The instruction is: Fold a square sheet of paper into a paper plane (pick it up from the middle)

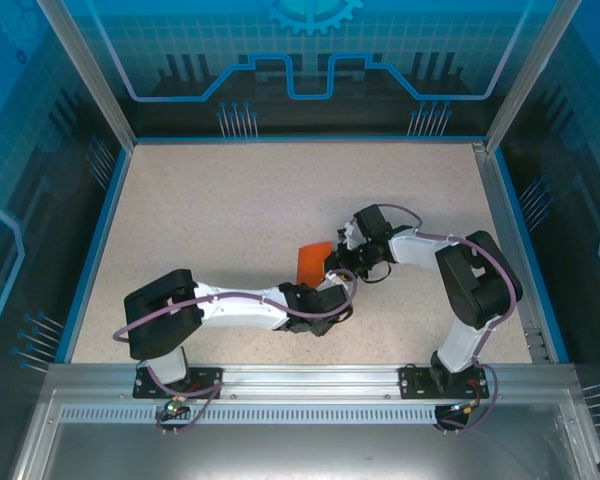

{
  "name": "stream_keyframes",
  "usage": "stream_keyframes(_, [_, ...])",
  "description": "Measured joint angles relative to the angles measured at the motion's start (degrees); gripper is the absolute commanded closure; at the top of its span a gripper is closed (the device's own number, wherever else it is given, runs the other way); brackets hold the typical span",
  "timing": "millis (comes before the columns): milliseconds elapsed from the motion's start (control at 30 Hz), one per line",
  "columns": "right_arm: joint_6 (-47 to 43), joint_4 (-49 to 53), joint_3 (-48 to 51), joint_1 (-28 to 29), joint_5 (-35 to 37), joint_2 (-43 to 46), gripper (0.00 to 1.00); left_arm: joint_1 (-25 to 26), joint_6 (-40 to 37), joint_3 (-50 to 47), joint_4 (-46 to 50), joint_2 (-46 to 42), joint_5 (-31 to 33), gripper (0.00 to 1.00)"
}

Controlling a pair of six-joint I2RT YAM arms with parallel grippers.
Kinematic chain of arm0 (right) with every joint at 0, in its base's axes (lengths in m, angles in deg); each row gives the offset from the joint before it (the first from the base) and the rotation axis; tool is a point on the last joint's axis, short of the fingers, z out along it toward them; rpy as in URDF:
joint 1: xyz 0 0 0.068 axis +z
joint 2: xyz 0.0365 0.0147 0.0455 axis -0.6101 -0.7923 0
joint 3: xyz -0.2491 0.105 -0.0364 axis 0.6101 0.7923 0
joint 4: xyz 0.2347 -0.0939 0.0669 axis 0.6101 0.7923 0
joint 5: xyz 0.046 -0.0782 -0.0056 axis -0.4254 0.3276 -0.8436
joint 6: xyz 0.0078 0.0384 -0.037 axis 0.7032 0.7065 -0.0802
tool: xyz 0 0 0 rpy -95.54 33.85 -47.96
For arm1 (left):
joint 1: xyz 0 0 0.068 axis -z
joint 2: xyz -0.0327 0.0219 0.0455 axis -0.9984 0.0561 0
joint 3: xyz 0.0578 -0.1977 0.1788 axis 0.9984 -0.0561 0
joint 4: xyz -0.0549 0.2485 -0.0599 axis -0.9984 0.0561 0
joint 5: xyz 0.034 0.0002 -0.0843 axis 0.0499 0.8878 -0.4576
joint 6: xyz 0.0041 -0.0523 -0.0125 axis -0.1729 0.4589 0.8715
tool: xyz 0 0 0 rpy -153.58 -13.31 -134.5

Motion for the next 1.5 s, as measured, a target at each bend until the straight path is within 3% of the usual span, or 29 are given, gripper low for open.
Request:
stream_keyframes(267, [-0.04,0.28,-0.17,0.00,-0.02,-0.44,0.79,0.02,-2.16,0.72,0.74,1.03,-0.61,0.20])
stream_keyframes(533, [-0.22,0.35,-0.20,0.00,0.00,-0.70,0.79,0.04,-2.71,0.76,0.94,1.22,-1.75,0.23])
stream_keyframes(900, [-0.66,0.79,-0.20,-0.20,0.09,-0.74,0.78,0.04,-2.64,0.79,1.29,1.51,-0.35,0.46])
stream_keyframes(1000, [-0.92,1.29,-0.20,-0.44,0.39,-0.74,0.78,0.04,-2.62,0.74,1.22,1.03,-0.37,0.58])
stream_keyframes(1500, [-1.75,2.23,-0.20,-0.70,1.33,-0.74,0.78,-0.15,-2.08,0.04,0.17,-1.92,-0.50,0.94])
